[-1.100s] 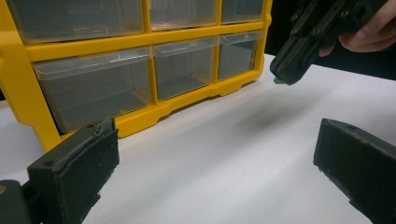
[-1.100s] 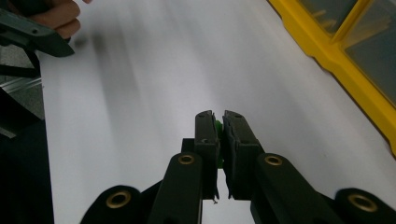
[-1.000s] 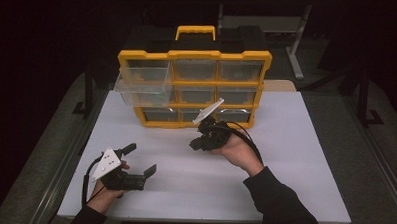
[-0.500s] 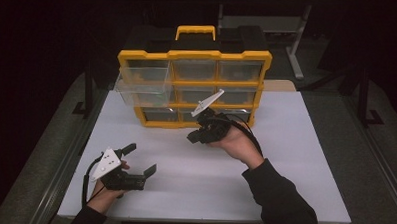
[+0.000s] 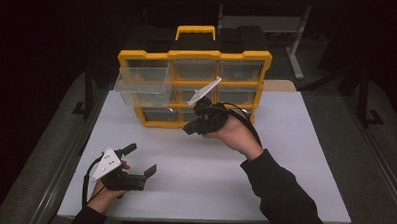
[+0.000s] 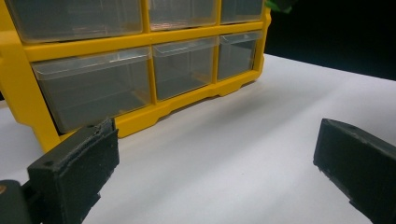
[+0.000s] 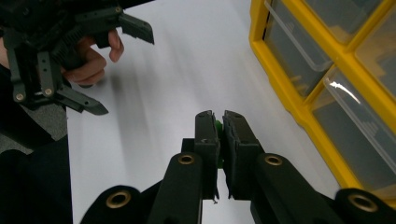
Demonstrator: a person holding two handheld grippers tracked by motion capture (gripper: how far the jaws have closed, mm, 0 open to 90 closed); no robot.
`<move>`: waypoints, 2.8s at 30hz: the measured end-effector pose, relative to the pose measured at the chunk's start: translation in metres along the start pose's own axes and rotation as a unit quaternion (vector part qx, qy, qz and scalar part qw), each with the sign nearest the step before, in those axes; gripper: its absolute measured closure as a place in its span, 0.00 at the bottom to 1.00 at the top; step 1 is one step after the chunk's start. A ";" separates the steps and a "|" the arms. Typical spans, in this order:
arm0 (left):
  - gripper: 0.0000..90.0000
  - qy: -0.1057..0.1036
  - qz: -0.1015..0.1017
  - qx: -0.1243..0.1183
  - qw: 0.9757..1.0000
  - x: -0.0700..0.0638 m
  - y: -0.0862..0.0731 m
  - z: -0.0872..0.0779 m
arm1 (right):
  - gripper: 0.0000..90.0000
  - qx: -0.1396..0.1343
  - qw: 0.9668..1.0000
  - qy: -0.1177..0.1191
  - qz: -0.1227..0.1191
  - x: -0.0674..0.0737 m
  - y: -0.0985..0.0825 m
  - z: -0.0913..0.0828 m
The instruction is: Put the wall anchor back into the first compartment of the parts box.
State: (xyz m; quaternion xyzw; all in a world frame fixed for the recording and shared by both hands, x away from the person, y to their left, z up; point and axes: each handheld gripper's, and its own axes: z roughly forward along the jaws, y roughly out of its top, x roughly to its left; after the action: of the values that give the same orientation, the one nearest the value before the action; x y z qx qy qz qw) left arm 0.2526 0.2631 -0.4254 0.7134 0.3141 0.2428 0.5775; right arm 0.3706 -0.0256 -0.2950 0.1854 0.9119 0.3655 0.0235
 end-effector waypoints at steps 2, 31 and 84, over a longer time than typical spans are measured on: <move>0.00 0.000 -0.002 0.000 1.000 0.000 0.000 0.000 | 0.93 0.000 1.000 0.001 0.001 0.000 0.003 -0.002; 0.00 -0.001 0.000 0.000 1.000 -0.001 0.001 0.000 | 0.93 -0.035 0.999 -0.007 -0.032 0.001 0.057 -0.042; 0.00 -0.004 0.001 -0.002 1.000 -0.001 0.001 -0.001 | 0.91 -0.061 0.998 -0.023 -0.028 -0.007 0.139 -0.048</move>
State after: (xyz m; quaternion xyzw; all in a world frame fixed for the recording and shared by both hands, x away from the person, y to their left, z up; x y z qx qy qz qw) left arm 0.2520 0.2628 -0.4242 0.7136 0.3106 0.2406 0.5801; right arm 0.4131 0.0325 -0.1663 0.1662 0.8921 0.4151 0.0656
